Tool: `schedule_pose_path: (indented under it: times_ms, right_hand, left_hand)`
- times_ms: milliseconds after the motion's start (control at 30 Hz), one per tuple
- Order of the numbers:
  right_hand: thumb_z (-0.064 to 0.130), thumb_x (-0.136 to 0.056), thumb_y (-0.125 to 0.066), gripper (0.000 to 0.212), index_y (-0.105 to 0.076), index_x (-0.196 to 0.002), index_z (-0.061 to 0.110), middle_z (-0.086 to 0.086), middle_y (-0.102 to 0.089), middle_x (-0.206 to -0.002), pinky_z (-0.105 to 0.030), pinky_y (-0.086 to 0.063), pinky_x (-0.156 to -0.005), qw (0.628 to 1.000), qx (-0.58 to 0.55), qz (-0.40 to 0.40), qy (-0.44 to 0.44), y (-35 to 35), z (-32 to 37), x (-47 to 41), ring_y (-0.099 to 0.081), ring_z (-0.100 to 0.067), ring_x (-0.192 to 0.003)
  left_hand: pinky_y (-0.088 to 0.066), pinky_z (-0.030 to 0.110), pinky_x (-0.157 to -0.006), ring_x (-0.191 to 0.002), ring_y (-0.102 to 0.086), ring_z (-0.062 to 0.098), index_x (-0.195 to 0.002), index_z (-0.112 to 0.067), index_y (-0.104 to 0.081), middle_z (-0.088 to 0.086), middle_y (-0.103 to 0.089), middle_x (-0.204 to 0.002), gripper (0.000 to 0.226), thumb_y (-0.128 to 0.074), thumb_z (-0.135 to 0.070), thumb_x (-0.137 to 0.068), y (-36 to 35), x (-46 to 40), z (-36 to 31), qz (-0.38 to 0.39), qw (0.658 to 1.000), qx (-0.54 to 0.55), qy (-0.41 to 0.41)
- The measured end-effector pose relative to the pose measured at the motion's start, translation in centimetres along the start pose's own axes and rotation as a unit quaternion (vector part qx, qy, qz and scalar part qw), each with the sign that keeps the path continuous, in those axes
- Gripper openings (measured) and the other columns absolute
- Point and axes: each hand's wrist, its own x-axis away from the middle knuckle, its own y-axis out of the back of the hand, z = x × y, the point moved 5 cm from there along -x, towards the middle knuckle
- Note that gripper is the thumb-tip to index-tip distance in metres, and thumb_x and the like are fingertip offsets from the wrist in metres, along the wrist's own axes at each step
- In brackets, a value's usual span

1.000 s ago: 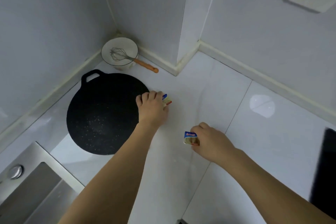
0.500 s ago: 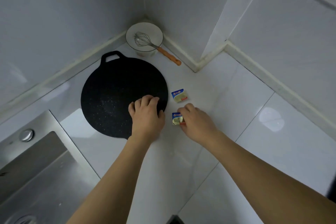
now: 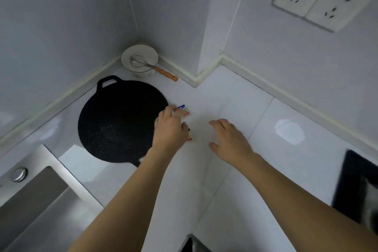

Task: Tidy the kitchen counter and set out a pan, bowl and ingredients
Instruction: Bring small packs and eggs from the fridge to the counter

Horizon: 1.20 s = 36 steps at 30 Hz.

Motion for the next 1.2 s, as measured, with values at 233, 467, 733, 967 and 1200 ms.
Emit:
schedule_pose_path:
  times_ms: [233, 467, 733, 967, 1200]
  right_hand:
    - [0.032, -0.092, -0.055, 0.065, -0.027, -0.149, 0.019, -0.002, -0.030, -0.148, -0.036, -0.039, -0.103, 0.992, -0.033, -0.043, -0.115, 2.8, -6.9, 10.5, -0.037, -0.024, -0.131]
    - [0.033, -0.092, -0.053, 0.062, -0.028, -0.148, 0.021, -0.001, -0.032, -0.148, -0.036, -0.038, -0.105, 0.958, -0.069, -0.124, -0.251, 4.2, -15.2, 24.5, -0.034, -0.024, -0.133]
    - [0.030, -0.089, -0.057, 0.058, -0.036, -0.142, 0.021, -0.003, -0.037, -0.143, -0.039, -0.041, -0.101, 0.885, -0.099, -0.209, -0.403, 2.2, -22.4, 45.9, -0.037, -0.027, -0.129]
    - [0.033, -0.089, -0.059, 0.061, -0.035, -0.144, 0.020, -0.002, -0.039, -0.142, -0.038, -0.042, -0.101, 0.793, -0.126, -0.263, -0.534, -1.8, -25.0, 65.8, -0.039, -0.026, -0.128]
    - [0.032, -0.091, -0.054, 0.061, -0.032, -0.146, 0.020, -0.003, -0.038, -0.145, -0.035, -0.039, -0.105, 0.686, -0.156, -0.301, -0.644, -5.7, -24.4, 81.7, -0.039, -0.025, -0.130]
  left_hand:
    - [-0.033, 0.042, -0.108, -0.126, -0.042, 0.031, -0.133, -0.011, -0.054, 0.007, -0.040, -0.144, 0.041, -0.054, -0.019, -0.093, -3.5, 4.1, -11.5, 0.047, 0.989, -0.003, -0.138]
    - [-0.030, 0.036, -0.111, -0.132, -0.037, 0.025, -0.140, -0.015, -0.047, 0.002, -0.033, -0.151, 0.043, -0.046, -0.025, -0.099, -8.4, 11.2, -24.2, 0.098, 0.951, -0.044, -0.289]
    - [-0.034, 0.039, -0.109, -0.129, -0.040, 0.026, -0.138, -0.015, -0.049, 0.002, -0.038, -0.147, 0.042, -0.049, -0.024, -0.097, -15.4, 26.5, -39.7, 0.156, 0.880, -0.046, -0.447]
    - [-0.034, 0.043, -0.110, -0.133, -0.038, 0.024, -0.139, -0.017, -0.049, 0.000, -0.037, -0.147, 0.043, -0.049, -0.028, -0.097, -21.6, 43.1, -49.6, 0.200, 0.799, -0.035, -0.566]
    - [-0.033, 0.044, -0.112, -0.134, -0.035, 0.023, -0.142, -0.018, -0.046, 0.000, -0.036, -0.148, 0.045, -0.047, -0.031, -0.099, -25.1, 58.6, -56.7, 0.257, 0.685, -0.020, -0.682]
